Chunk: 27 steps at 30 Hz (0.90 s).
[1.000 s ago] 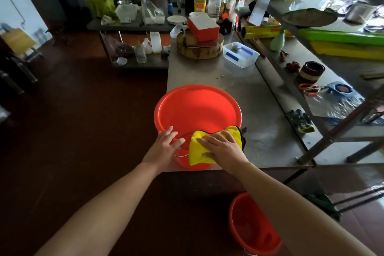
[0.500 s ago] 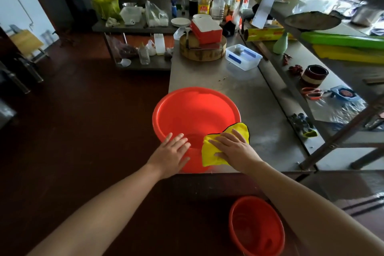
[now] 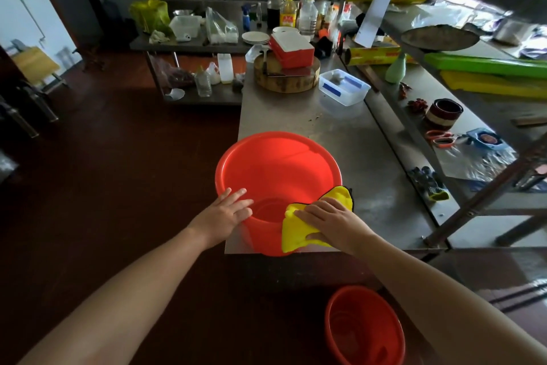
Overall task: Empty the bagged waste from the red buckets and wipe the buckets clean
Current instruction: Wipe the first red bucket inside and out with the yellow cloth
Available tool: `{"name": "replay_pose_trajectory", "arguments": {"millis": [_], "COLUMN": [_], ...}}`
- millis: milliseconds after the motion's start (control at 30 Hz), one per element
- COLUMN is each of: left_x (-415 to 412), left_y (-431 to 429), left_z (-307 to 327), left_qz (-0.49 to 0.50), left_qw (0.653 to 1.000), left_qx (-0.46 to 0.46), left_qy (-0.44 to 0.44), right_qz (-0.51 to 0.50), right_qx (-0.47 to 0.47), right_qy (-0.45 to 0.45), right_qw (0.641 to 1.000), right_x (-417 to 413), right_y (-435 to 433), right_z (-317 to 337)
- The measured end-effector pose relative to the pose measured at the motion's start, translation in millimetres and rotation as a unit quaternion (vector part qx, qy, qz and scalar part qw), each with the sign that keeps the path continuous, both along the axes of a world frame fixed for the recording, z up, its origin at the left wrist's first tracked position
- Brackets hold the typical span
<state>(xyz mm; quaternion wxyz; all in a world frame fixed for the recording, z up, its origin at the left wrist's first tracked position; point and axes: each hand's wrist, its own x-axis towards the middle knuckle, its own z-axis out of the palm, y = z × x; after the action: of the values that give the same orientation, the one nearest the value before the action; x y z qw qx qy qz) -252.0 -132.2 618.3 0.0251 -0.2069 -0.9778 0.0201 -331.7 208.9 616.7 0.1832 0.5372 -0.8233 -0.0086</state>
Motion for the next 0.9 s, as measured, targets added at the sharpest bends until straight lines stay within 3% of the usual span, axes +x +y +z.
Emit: {"name": "replay_pose_trajectory", "arguments": {"millis": [133, 333, 600, 700, 800, 900], "left_x": [-6.1, 14.6, 9.9, 1.4, -6.3, -2.7], "left_y": [0.7, 32.3, 0.6, -27.7, -37.7, -19.8], "left_z": [5.0, -7.8, -5.4, -2.0, 3.9, 5.9], "left_qz": [0.068, 0.015, 0.018, 0.047, 0.100, 0.074], "left_qw": [0.997, 0.998, 0.995, 0.992, 0.992, 0.995], "left_qx": [-0.034, -0.058, 0.095, 0.114, 0.069, 0.032], "left_qy": [-0.003, -0.010, -0.009, -0.007, -0.030, -0.065], "right_qz": [-0.029, -0.019, 0.006, -0.018, -0.029, -0.060], "right_qx": [0.002, -0.029, -0.014, -0.004, 0.009, 0.007], "right_qy": [-0.013, -0.013, -0.037, -0.053, -0.065, -0.091], "right_qw": [0.999, 0.999, 0.999, 0.998, 0.997, 0.994], "right_x": [-2.6, 24.4, 0.2, -15.5, -15.3, -7.4], "right_y": [-12.3, -59.4, -25.7, -5.3, -11.2, -21.3], "right_z": [3.4, -2.1, 4.9, 14.2, 18.4, 15.3]}}
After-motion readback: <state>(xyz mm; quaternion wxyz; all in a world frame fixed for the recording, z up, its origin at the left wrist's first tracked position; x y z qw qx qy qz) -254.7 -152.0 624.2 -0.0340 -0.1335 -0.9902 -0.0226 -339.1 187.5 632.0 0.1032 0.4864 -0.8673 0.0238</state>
